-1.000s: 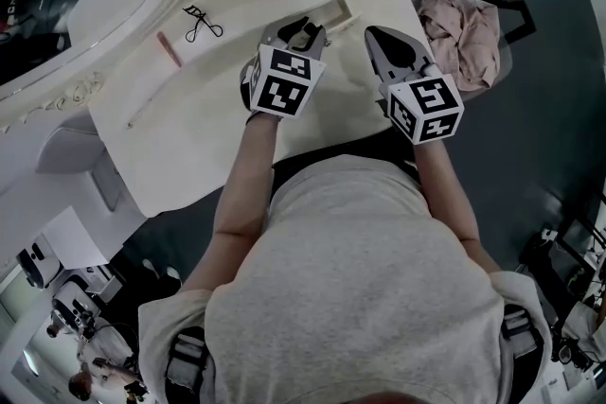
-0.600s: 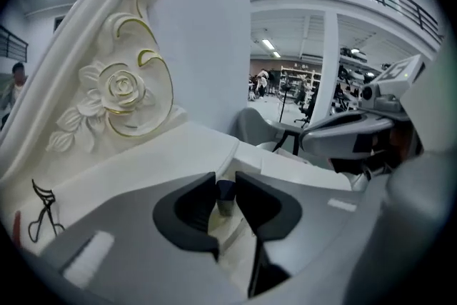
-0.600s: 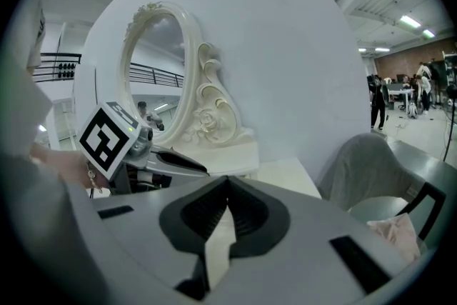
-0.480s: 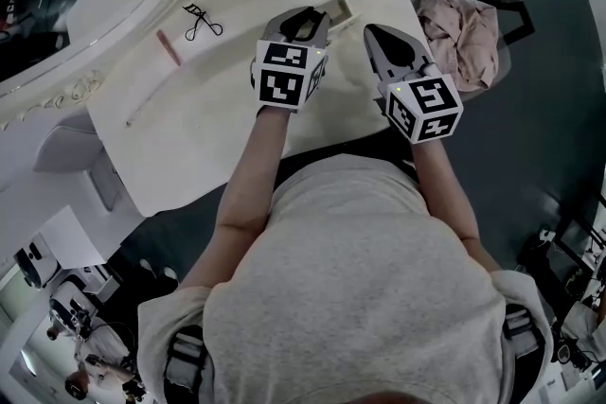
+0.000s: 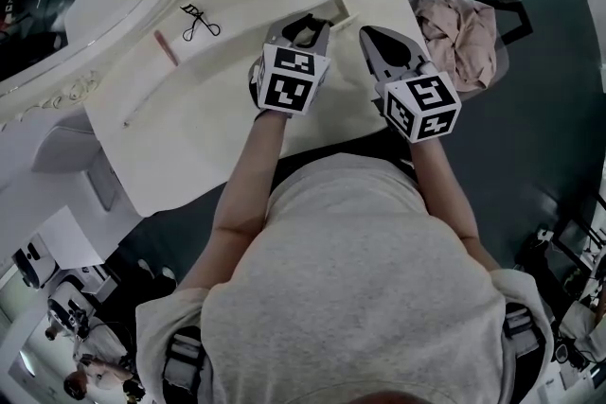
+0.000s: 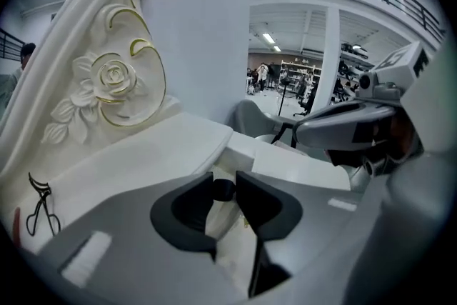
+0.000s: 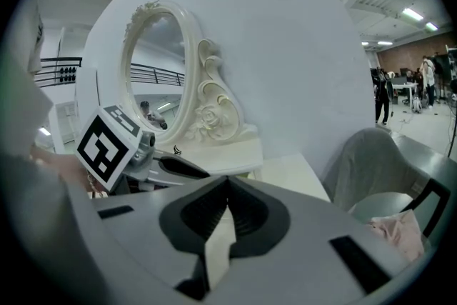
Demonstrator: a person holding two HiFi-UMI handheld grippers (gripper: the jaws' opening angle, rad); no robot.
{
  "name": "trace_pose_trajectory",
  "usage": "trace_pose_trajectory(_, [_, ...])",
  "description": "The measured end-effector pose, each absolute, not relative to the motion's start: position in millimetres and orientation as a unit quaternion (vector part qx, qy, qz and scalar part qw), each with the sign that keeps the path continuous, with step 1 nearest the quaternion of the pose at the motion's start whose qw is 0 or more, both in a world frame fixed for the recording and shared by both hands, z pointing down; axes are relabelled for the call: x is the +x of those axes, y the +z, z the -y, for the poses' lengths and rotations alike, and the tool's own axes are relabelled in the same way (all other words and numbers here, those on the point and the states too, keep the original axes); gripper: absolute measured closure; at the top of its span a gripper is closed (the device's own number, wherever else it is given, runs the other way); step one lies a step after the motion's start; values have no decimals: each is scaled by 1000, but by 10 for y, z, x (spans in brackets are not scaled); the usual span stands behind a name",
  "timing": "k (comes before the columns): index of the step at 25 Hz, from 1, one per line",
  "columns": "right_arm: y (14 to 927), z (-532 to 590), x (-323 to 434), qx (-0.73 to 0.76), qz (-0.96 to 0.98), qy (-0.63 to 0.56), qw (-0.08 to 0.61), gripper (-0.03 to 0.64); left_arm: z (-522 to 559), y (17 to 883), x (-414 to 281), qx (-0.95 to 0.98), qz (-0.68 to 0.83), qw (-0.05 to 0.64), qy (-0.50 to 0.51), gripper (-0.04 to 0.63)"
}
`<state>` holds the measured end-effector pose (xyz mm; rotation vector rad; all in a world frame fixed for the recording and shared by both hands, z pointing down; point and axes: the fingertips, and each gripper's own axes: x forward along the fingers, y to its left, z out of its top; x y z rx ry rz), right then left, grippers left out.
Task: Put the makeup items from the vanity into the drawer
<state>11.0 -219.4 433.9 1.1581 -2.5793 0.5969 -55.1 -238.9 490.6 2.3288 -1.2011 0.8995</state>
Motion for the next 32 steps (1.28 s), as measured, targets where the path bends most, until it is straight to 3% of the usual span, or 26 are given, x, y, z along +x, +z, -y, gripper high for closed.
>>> trace_pose_trajectory(32, [4079,2096,-131,362,909,155,136,609,2207,4750,-830,827,444,190,289,495])
